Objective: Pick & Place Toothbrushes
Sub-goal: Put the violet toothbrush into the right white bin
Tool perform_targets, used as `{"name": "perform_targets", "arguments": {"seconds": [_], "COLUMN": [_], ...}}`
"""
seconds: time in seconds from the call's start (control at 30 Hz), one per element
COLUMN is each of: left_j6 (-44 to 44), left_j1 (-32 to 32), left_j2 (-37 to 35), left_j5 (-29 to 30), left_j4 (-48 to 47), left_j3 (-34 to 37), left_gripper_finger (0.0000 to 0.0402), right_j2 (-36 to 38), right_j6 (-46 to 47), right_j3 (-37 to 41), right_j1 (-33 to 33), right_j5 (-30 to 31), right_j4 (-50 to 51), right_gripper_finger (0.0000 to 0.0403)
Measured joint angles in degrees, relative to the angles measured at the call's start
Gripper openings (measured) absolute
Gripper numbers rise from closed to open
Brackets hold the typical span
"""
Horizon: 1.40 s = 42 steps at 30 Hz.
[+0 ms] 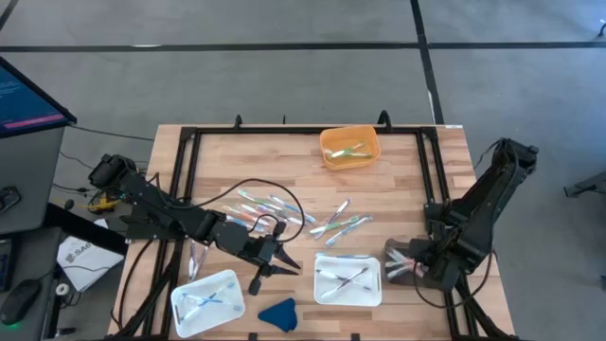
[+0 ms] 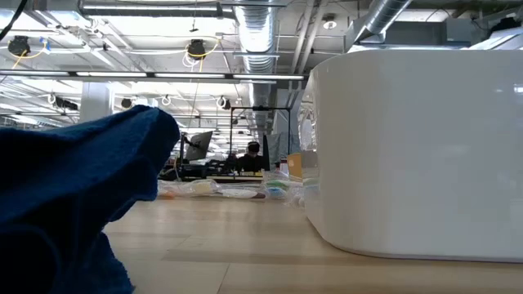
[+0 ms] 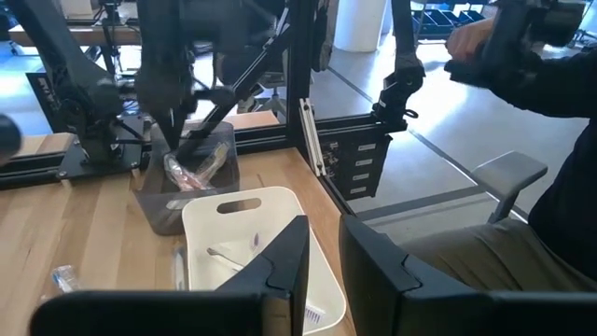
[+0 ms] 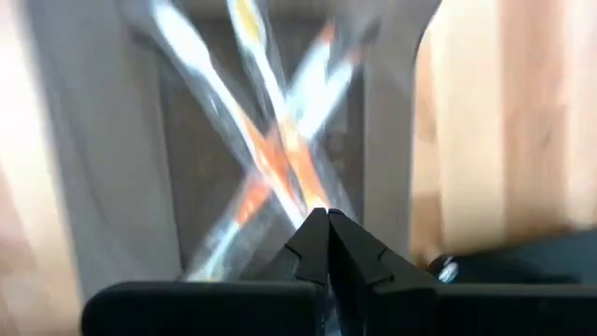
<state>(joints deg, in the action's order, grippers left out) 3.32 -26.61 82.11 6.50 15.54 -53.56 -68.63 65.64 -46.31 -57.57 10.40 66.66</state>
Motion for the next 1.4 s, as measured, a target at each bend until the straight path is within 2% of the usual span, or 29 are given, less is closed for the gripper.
{"name": "perform_targets", "arguments": {"seconds": [0.23,0.43,0.8,1.03,1.13,1.4], "left_j6": [0.12,0.74,8.11,15.65,19.32,22.66], "left_j1": [0.0,0.0,0.33,0.79,1.57,1.39], "left_j2": [0.0,0.0,0.02,-0.98,-1.25,-1.2], "left_j5": [-0.04,0.12,15.66,23.45,24.13,24.11], "left_j4": [-0.05,-1.19,-12.89,-22.85,-25.37,-28.96], "left_j3": [0.0,0.0,0.02,0.09,0.04,0.05], "left_gripper_finger": [0.0057,0.0057,0.0049,0.0035,0.0029,0.0017], "right_j2": [1.72,1.93,1.93,1.91,1.91,1.91], "right_j6": [-6.62,-16.39,-35.31,-47.9,-55.07,-70.97], "right_j3": [-5.66,-6.47,-6.47,-6.47,-6.47,-6.47], "right_j1": [2.13,6.39,20.18,27.61,30.17,35.54], "right_j5": [10.36,14.66,15.11,14.94,11.98,-3.97], "right_j4": [0.9,-2.16,-10.89,-19.3,-25.95,-44.43], "right_gripper_finger": [0.0,0.0,0.0,0.0,0.0,0.0]}}
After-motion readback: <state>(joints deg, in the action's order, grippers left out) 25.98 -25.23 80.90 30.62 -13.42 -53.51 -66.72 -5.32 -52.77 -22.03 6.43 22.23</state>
